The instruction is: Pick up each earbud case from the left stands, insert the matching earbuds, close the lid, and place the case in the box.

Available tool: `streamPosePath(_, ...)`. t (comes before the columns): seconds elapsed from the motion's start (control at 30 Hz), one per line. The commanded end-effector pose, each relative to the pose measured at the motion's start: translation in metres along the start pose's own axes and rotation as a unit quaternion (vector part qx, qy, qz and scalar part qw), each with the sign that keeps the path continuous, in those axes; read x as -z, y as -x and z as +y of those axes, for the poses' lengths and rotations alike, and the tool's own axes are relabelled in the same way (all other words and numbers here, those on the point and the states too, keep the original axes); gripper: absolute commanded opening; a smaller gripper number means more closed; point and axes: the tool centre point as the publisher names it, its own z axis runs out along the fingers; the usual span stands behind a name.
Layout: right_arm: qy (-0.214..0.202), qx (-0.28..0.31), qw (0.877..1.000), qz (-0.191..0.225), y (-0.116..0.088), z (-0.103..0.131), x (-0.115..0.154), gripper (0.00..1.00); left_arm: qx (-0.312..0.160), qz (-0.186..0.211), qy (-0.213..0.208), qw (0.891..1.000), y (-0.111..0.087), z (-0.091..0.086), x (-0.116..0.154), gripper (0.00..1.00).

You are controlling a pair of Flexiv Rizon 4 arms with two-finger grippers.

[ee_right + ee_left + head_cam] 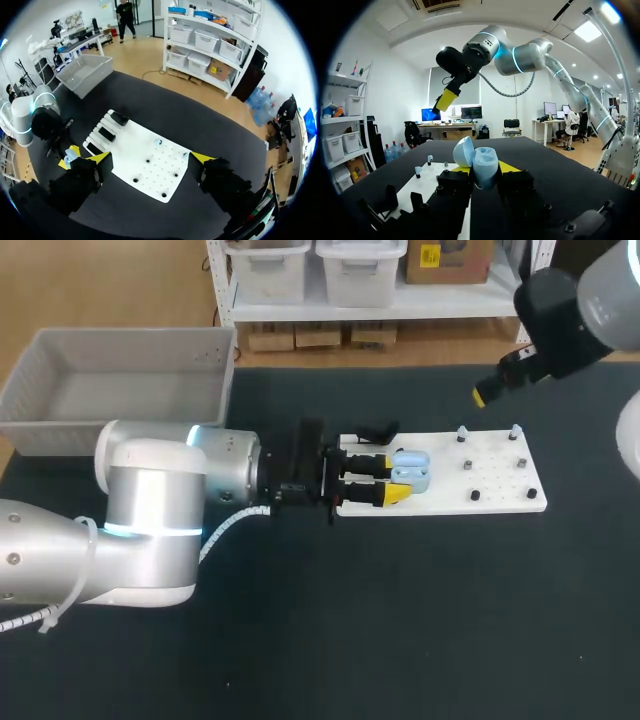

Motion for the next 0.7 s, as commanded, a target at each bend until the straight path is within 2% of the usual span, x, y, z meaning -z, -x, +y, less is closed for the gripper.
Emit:
streamPosePath(0.03, -0.089, -0.001, 0.996, 0.024, 0.004, -0.006, -0.008, 1.0, -0.002, -0.002, 0.003, 1.0, -0.001, -0.002, 0.0, 0.0)
streamPosePath(0.27, -0.118, -0.02, 0.99, 0.068, -0.002, -0.03, -0.02, 1.0, -0.002, -0.002, 0.003, 1.0, -0.001, -0.002, 0.0, 0.0)
streamPosePath(0.7, -0.104, -0.063, 0.985, 0.12, -0.023, -0.053, -0.05, 1.0, -0.002, -0.002, 0.003, 1.0, -0.001, -0.002, 0.0, 0.0)
